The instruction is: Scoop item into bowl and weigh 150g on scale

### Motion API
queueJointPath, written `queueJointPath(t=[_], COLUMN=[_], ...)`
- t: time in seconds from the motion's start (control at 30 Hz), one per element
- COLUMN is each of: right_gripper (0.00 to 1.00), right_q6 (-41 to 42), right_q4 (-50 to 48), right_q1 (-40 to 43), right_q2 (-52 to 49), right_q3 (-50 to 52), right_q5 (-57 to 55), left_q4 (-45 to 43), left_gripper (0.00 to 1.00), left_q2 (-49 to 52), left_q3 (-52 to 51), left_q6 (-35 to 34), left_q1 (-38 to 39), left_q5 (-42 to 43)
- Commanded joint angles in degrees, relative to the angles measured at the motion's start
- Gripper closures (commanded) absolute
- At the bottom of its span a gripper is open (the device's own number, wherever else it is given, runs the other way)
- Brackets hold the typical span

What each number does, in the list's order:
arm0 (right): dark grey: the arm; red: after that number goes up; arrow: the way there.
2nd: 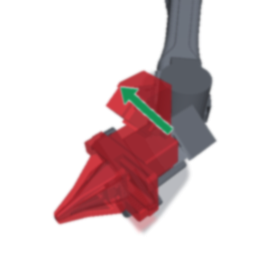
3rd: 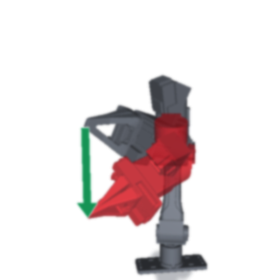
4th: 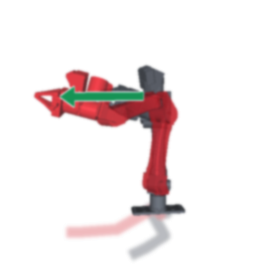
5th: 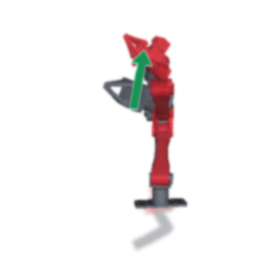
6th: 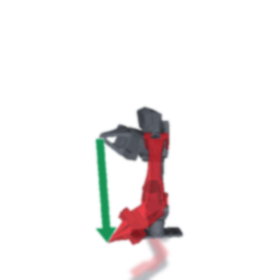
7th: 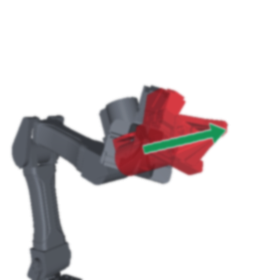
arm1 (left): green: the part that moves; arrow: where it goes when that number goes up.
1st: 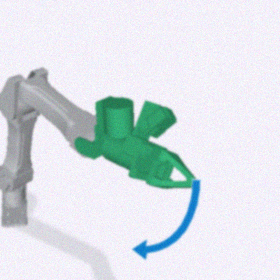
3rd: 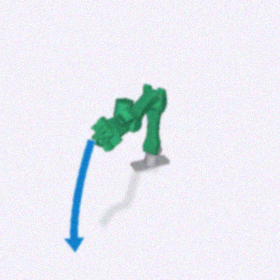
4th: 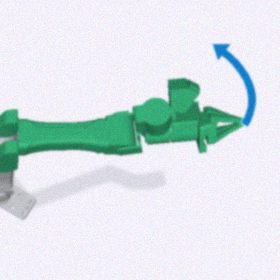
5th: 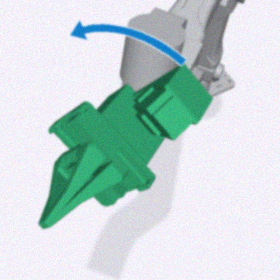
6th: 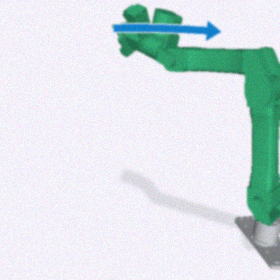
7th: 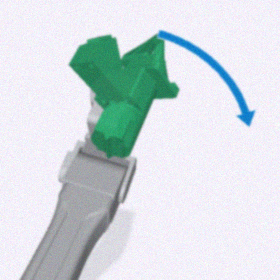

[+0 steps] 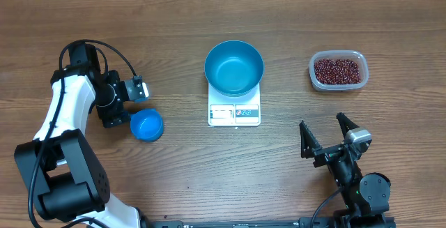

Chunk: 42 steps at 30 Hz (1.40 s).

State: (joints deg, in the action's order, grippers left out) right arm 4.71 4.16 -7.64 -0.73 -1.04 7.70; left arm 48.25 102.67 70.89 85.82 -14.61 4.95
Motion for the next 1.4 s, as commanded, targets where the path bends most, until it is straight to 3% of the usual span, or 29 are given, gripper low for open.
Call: queueJointPath(t=[0.0, 0.33, 0.73, 1.37], right_gripper=[0.0, 0.0, 0.0, 0.0], right_q6=[0.4, 0.4, 0.4, 0.4], right_q4=[-0.2, -0.2, -0.2, -0.2], right_q1=[-0.3, -0.3, -0.3, -0.3], right_q2=[0.6, 0.6, 0.6, 0.6], right_q3=[0.6, 0.6, 0.6, 0.6], right_q5=[0.3, 0.3, 0.3, 0.3], left_q4=[1.1, 3.7, 6.0, 8.5], left_gripper=[0.02, 0.05, 0.06, 0.07], left_q2=[1.0, 1.0, 1.0, 1.2], left_q3=[1.3, 1.3, 1.3, 1.2], left_q6=[3.6, 3.4, -5.4, -9.3], left_q1=[0.1, 0.1, 0.1, -0.2], left_q5=[0.5, 2.0, 7.9, 3.9])
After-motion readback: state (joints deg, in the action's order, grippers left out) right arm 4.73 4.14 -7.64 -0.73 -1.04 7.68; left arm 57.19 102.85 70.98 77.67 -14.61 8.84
